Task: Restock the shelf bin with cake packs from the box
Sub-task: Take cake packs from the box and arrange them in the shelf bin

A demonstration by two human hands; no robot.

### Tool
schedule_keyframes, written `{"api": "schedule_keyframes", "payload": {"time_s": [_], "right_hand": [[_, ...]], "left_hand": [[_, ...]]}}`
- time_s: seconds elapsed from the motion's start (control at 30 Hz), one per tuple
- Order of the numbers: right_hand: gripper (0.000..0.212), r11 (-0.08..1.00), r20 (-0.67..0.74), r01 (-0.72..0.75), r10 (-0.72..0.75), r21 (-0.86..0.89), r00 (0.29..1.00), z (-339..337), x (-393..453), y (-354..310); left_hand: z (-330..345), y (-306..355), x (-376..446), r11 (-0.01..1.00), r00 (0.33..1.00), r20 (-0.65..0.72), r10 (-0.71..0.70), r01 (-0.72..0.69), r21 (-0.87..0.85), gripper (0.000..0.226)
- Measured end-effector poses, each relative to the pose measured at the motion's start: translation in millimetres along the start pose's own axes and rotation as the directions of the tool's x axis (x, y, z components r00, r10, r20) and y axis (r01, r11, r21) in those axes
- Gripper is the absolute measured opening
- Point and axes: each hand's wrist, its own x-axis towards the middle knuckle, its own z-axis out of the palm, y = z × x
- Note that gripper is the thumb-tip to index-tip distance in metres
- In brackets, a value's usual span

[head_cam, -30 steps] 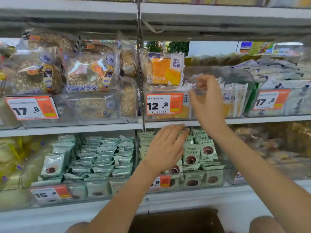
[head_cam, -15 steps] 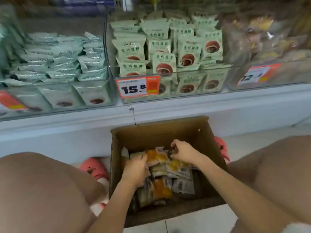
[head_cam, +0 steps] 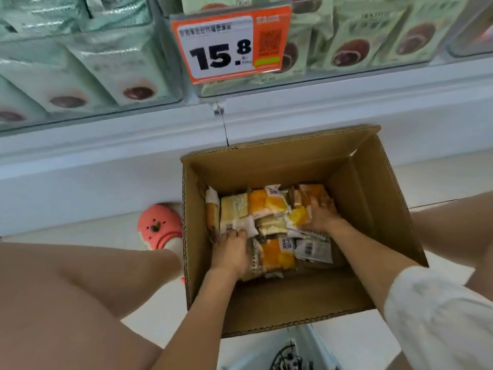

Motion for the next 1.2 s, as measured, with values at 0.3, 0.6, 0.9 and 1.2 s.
{"api": "schedule_keyframes", "payload": {"time_s": [0.3,0.6,0.9,1.2], "right_hand": [[0.067,0.976,-0.242,0.053,0.000,0.210,0.970,24,-5,4],[0.036,0.152,0.032,0.004,-0.234,0.988,0.972,-51,-125,-9],[0.028,0.137,-0.152,0.200,-0.298,0.970,0.942,-42,-184,-12],[0.023,0.257,-0.486,0.540,-0.248,0.801,0.838,-50,-212,-19]], "left_hand": [[5,-2,7,0.994,0.999,-0.003,-0.037,0.036,-0.100,0.039],[-27,28,3,0.336,0.968,0.230,-0.103,0.251,-0.908,0.052],[-59,58,-25,-0.285,0.997,0.040,0.065,0.057,-0.957,0.026],[-67,55,-44,-0.360,0.986,-0.141,0.088,-0.101,-0.928,0.029]]}}
